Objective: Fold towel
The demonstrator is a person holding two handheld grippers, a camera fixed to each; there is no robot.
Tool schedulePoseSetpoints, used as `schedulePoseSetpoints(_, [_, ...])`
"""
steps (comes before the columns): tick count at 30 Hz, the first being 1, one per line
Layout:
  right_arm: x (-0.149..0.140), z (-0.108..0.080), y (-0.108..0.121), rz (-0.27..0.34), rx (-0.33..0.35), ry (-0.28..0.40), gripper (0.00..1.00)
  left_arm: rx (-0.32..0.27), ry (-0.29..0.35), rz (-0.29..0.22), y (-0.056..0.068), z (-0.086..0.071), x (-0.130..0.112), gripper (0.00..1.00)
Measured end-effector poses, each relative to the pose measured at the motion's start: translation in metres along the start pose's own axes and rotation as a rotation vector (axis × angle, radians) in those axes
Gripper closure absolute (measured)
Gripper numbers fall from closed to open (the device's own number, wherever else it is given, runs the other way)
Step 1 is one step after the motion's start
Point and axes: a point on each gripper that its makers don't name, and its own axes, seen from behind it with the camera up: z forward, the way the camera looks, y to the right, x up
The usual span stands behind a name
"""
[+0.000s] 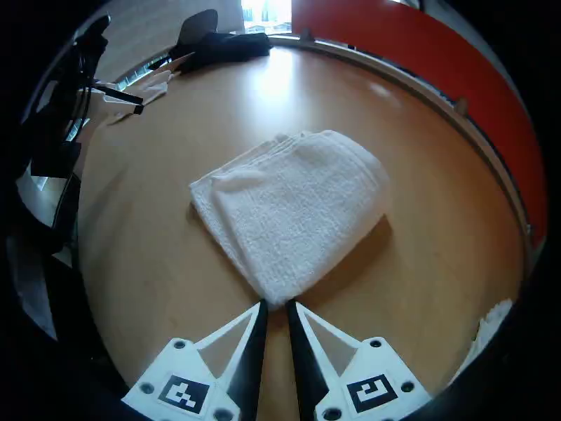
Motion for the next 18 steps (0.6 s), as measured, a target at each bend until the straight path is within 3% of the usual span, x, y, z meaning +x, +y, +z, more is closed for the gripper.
schedulePoseSetpoints(5, [0.0001, -0.0021, -0.0005, -0.004, -0.005, 0.000, 0.81, 0.001, -0.001, -0.001, 0.0000, 0.0003, -0.0001, 0.08])
schedulePoseSetpoints(11, [0.0005, -0.0049, -0.0002, -0.005, -0.008, 0.001, 0.94, 0.001, 0.000, 0.001, 0.0004, 0.0006, 0.0013, 0.08])
schedulePoseSetpoints(18, [0.0033, -0.0052, -0.0001, -0.008, -0.013, 0.013, 0.96, 0.000, 0.001, 0.000, 0.0008, 0.0009, 0.0016, 0.08])
